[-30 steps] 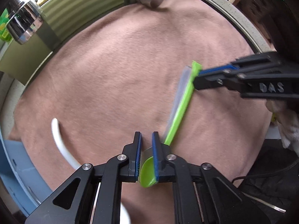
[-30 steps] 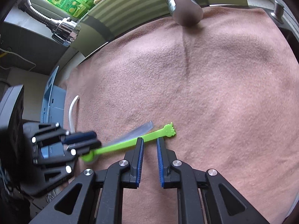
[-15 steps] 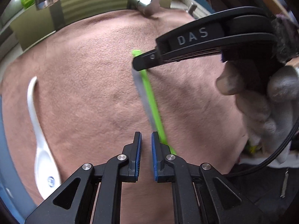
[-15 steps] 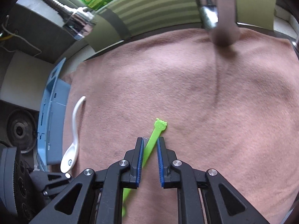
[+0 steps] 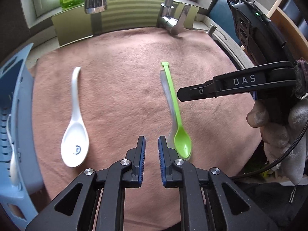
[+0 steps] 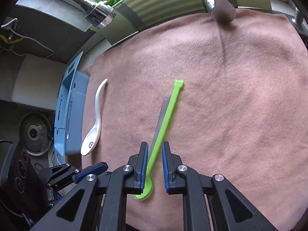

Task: Organize utensils
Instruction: 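Lower the left gripper over the clear plastic spoon handle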

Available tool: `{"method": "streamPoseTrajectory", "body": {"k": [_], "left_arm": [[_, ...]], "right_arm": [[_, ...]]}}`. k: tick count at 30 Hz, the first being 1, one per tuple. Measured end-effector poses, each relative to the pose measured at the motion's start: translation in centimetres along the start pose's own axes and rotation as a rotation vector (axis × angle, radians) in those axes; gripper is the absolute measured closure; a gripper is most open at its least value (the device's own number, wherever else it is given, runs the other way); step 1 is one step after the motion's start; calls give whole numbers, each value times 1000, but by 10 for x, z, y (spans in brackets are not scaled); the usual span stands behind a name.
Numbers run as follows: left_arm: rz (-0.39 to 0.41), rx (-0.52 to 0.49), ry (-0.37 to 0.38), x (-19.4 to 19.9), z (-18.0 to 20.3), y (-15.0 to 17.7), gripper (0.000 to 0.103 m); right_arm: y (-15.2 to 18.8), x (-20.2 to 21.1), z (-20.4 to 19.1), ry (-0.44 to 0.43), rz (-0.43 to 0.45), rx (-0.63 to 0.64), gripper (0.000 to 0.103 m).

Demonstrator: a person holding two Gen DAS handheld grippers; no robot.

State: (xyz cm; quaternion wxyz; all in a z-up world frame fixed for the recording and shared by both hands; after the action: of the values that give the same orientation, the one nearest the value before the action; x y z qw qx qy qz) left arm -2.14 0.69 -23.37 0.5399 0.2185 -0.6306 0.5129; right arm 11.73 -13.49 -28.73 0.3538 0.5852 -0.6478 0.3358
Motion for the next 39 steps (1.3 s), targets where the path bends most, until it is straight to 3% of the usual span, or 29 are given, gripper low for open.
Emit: {"method": "streamPoseTrajectory", "body": {"k": [4, 19, 27, 32, 39], "left_arm": [[-4, -14, -39, 5, -3, 4, 81], [-1, -12, -27, -3, -2, -5, 80], [-2, -36, -12, -5, 2, -9, 80], [-4, -42, -4, -6, 3, -9, 80], [-8, -54, 8, -8, 5, -10, 80]], "right_arm": [[2, -10, -3, 18, -11, -14, 90], [5, -18, -3, 105, -16, -1, 90], [5, -11, 7, 110, -15, -13, 90], [3, -6, 17, 66, -26, -46, 90], [2, -8, 11, 115, -28, -3, 90]]}}
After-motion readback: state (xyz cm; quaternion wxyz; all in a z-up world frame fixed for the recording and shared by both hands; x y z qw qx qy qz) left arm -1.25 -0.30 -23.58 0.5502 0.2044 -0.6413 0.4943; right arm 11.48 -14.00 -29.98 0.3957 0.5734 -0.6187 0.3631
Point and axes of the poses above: each gripper's, at about its wrist camera, not at the fingertips, and x roughly against the way its jaws point, z to its right, y to its underside, the point moved 2 cm from there along -x, roughly the way its jaws point, and after that the axes turned 13 degrees about -x, right-handed, at the moved point
